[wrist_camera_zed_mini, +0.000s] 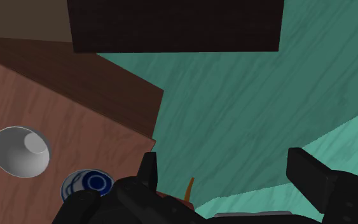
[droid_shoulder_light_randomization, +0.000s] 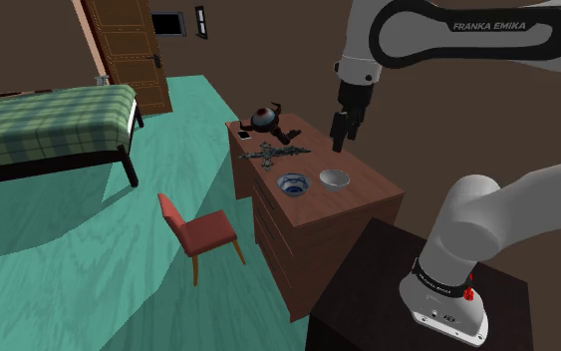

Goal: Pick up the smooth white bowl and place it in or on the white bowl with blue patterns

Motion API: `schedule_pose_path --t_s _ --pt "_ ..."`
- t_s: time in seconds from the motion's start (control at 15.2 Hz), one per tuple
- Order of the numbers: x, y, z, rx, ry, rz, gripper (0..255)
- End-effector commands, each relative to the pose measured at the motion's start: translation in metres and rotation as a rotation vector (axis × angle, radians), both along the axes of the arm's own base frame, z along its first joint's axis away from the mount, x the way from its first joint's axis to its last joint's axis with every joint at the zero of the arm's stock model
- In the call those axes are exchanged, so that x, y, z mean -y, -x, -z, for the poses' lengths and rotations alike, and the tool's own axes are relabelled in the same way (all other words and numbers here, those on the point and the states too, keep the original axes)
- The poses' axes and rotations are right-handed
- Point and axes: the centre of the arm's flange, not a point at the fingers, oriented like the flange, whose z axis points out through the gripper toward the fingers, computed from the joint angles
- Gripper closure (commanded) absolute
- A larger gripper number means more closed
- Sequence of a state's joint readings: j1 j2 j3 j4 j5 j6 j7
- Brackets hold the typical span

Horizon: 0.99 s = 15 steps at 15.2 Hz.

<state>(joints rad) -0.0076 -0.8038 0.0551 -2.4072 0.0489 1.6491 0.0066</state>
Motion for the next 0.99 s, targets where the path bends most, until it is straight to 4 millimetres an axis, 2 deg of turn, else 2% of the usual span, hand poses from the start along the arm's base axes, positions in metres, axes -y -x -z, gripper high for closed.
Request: schedule_pose_path --t_s 0.0,0.92 --pt "0.0 0.0 0.0 0.0 0.0 0.0 0" --pt "0.12 -0.072 0.12 -0.032 0.019 -0.021 0"
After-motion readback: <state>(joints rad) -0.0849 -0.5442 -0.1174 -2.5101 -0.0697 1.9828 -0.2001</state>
